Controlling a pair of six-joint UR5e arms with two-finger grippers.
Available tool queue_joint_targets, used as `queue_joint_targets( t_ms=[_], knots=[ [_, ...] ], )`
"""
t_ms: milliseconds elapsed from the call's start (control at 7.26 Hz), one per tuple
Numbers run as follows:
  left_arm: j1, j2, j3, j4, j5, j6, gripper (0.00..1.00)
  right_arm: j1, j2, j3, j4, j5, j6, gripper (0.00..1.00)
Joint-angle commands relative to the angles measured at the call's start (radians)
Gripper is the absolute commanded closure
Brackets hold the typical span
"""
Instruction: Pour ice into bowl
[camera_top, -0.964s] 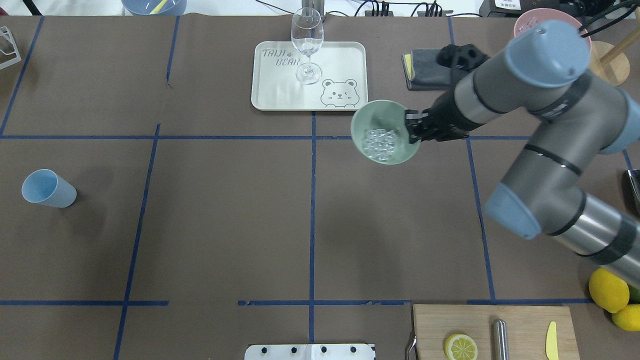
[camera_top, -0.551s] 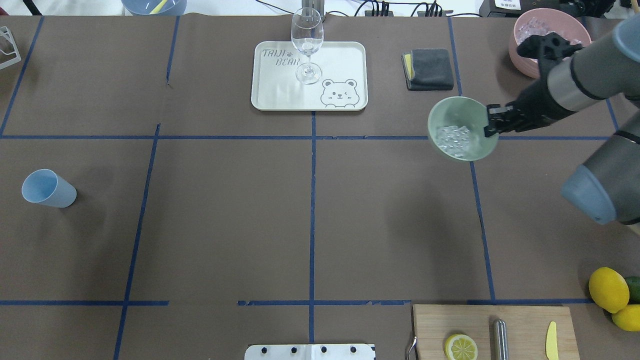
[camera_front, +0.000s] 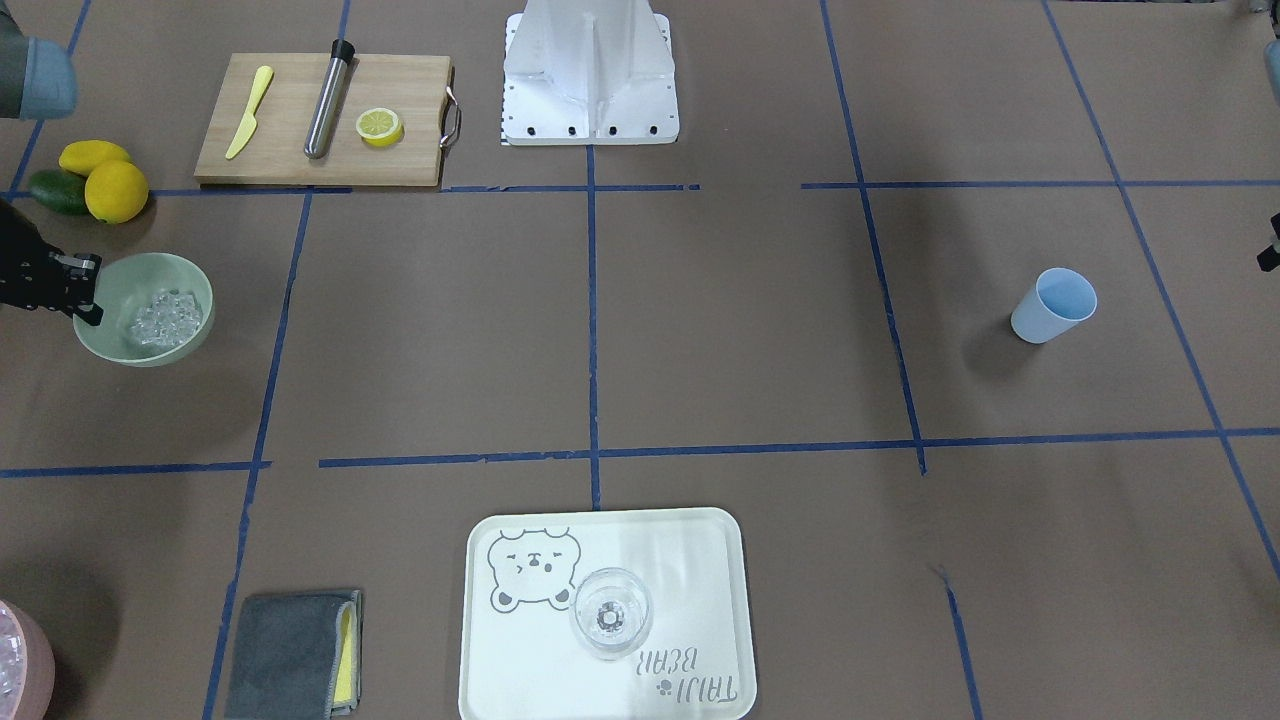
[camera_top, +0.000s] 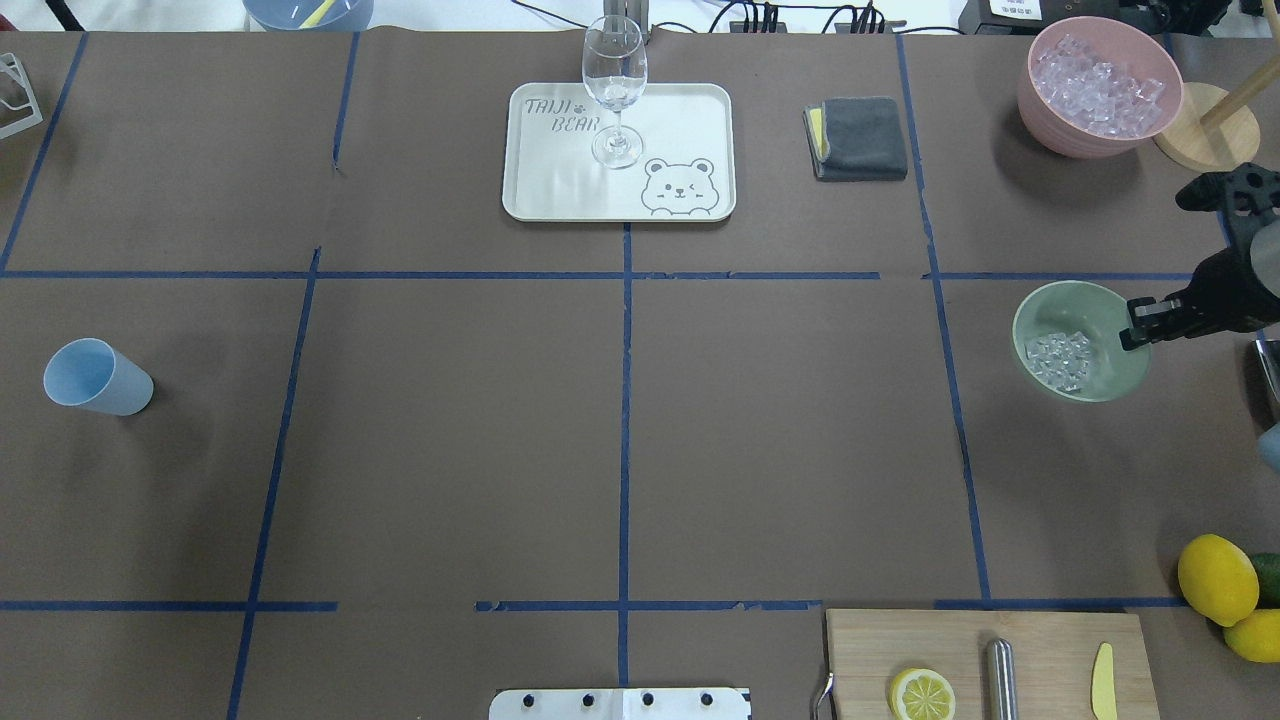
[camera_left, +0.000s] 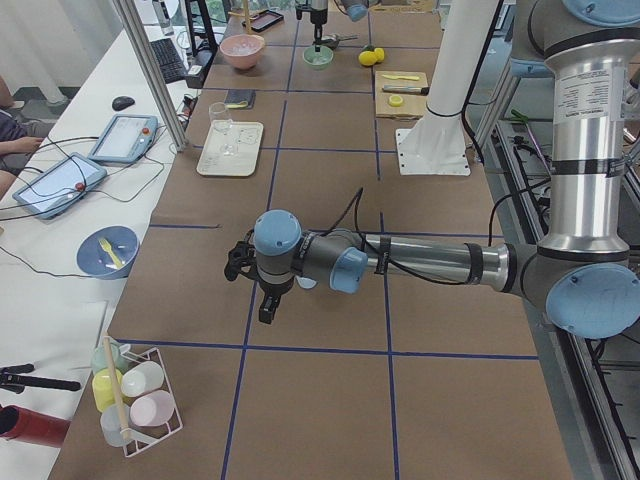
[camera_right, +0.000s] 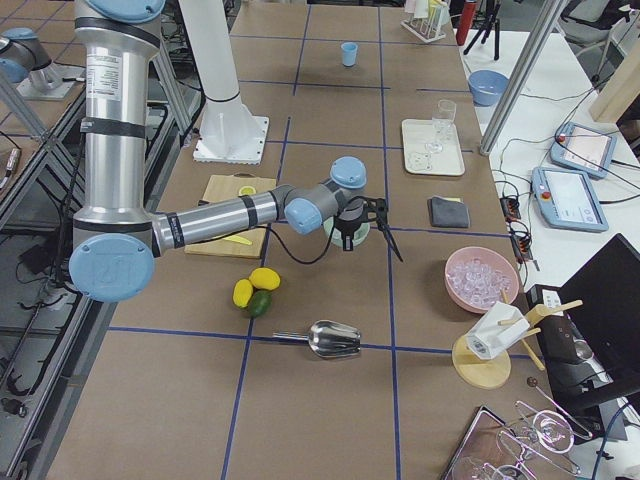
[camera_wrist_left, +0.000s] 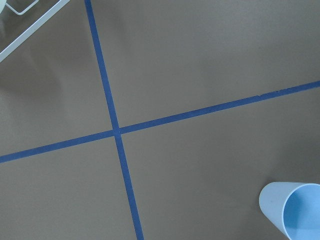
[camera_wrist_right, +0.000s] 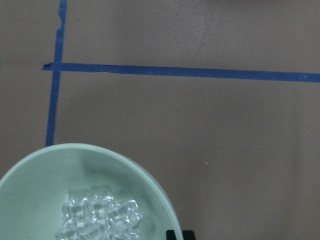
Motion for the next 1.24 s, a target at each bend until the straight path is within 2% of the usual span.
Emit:
queue_joint_targets(
  t_ms=[0,413,551,688,964,1101],
  knots=[
    [0.0,0.0,0.001,-0.003,0.001,0.0,0.0,0.001,-0.026,-0.076,0.102,0.0,0.001,1.0],
    [0.0,0.0,0.002,-0.008,-0.001,0.0,0.0,0.001,-0.025,-0.102,0.102,0.009,0.001,0.99],
    [0.0,0.0,0.002,-0.008,0.001,0.0,0.0,0.001,-0.026,-0.108,0.101,0.014,0.001,0.94],
    [0.0,0.0,0.004,-0.008,0.001,0.0,0.0,0.001,-0.026,-0.107,0.099,0.014,0.001,0.67],
    [0.0,0.0,0.004,-0.008,-0.001,0.0,0.0,0.001,-0.026,-0.102,0.104,0.006,0.001,0.0],
    [0.0,0.0,0.004,-0.009,0.001,0.0,0.0,0.007,-0.026,-0.098,0.104,-0.002,-0.007,0.0]
  ],
)
